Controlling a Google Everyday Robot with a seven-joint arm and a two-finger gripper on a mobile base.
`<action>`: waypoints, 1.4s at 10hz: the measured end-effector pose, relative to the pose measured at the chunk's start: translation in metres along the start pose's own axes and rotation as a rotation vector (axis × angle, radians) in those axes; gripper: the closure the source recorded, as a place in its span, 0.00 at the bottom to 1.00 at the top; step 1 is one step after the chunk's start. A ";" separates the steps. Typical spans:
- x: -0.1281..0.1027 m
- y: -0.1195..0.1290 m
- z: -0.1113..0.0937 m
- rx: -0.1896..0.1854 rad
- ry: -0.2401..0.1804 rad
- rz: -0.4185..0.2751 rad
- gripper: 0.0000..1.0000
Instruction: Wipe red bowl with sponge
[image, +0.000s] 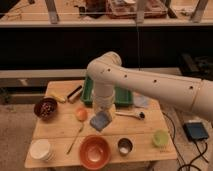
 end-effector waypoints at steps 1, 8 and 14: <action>-0.002 -0.001 0.000 -0.001 -0.001 -0.002 0.82; -0.038 0.018 0.035 0.043 0.066 0.271 0.82; -0.070 0.047 0.042 0.093 0.097 0.693 0.82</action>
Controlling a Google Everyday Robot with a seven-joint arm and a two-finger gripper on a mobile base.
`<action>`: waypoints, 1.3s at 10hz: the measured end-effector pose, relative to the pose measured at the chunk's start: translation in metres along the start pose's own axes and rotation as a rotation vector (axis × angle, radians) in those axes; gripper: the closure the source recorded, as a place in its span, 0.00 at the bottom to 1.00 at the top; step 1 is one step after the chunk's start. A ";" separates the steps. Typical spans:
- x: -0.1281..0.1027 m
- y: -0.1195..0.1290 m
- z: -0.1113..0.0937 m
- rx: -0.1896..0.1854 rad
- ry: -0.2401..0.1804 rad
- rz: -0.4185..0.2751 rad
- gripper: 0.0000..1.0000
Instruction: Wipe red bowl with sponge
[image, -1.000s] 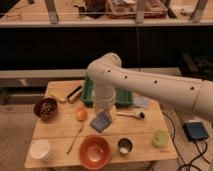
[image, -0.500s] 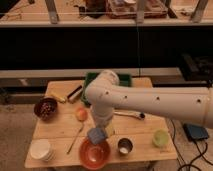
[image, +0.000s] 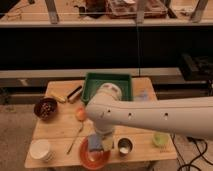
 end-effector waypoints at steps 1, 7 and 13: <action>-0.001 -0.001 0.005 -0.014 -0.017 -0.022 0.82; -0.004 -0.004 0.065 -0.054 -0.111 -0.168 0.82; -0.018 -0.012 0.096 -0.087 -0.141 -0.250 0.82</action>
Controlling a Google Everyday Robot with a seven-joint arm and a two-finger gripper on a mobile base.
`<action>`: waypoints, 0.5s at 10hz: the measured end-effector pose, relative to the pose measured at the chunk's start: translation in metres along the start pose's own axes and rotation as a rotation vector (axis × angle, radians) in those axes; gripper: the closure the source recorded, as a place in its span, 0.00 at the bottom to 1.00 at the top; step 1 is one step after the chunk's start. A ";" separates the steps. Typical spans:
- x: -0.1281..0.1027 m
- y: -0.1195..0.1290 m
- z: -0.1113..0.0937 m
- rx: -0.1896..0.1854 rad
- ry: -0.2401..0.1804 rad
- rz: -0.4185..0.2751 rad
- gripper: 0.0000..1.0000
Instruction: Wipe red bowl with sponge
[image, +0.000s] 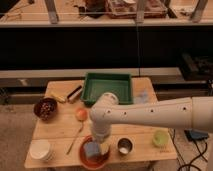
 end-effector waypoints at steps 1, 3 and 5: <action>0.005 -0.001 0.000 -0.010 0.026 0.005 0.82; 0.013 -0.002 -0.002 -0.023 0.051 0.016 0.82; 0.020 -0.007 0.001 -0.030 0.064 0.028 0.82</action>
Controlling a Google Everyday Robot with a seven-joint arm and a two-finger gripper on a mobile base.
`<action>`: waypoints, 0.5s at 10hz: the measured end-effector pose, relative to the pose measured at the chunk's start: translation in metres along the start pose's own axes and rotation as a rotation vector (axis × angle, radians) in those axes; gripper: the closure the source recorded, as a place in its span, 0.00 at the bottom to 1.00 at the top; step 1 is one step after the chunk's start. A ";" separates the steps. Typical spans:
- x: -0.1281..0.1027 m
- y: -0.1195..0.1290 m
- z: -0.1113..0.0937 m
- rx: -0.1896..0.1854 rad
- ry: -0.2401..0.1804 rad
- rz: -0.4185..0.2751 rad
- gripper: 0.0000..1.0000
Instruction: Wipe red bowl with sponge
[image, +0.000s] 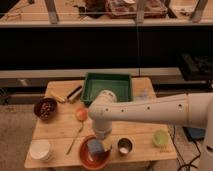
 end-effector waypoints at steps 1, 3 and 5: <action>0.002 -0.001 0.004 -0.005 -0.003 0.004 0.82; 0.001 -0.004 0.014 -0.020 -0.010 0.002 0.82; -0.018 -0.011 0.023 -0.033 -0.012 -0.042 0.82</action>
